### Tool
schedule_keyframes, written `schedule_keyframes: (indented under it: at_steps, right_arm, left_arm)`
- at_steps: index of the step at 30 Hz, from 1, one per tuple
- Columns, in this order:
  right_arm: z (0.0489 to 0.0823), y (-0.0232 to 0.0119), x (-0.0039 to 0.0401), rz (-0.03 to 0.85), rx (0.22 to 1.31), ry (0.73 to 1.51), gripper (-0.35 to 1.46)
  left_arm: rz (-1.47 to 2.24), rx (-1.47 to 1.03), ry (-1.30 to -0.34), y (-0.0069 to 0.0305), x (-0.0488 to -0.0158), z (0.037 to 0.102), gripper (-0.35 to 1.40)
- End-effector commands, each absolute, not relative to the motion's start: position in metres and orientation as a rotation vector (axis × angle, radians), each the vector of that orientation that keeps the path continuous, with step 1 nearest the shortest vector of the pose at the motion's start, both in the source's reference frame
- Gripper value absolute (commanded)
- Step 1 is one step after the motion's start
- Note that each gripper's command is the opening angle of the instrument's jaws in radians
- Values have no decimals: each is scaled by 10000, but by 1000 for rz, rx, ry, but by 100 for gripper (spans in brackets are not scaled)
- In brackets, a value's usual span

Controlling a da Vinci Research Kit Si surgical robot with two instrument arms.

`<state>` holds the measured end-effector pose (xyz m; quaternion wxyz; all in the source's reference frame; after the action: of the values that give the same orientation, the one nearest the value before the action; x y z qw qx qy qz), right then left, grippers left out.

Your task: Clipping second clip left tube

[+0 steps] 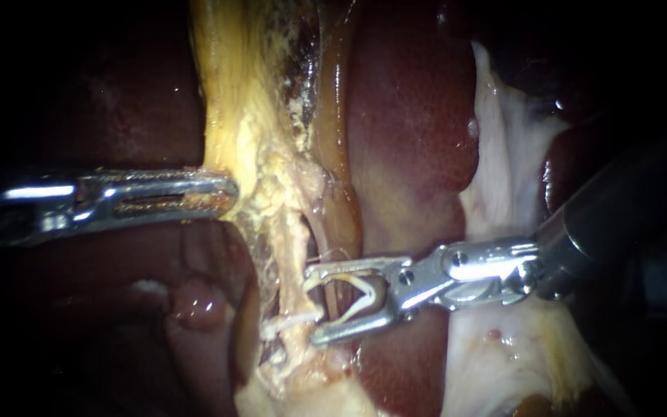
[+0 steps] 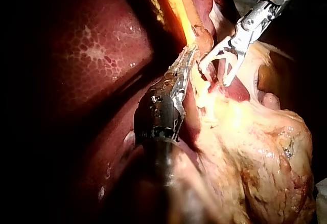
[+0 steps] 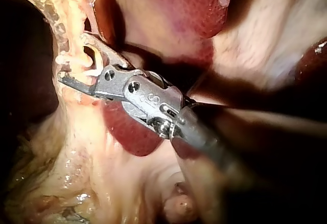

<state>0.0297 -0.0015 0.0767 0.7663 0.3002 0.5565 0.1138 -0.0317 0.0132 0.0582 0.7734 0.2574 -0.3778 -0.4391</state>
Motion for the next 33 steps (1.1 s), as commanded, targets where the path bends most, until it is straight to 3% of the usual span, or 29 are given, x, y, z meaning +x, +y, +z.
schedule_keyframes:
  at_steps: [1, 12, 20, 33]
  right_arm:
    - [769, -15, 298, 251, 655, 1204, 51]
    - [781, -15, 316, 260, 647, 1197, 51]
    - [793, -31, 338, 256, 701, 1188, 52]
    - [778, -33, 356, 282, 829, 1298, 49]
  left_arm:
    - [-949, 557, -819, 132, -318, 580, -35]
    - [-948, 558, -834, 133, -313, 567, -35]
    - [-947, 556, -834, 135, -309, 571, -35]
    - [-947, 554, -834, 136, -307, 573, -35]
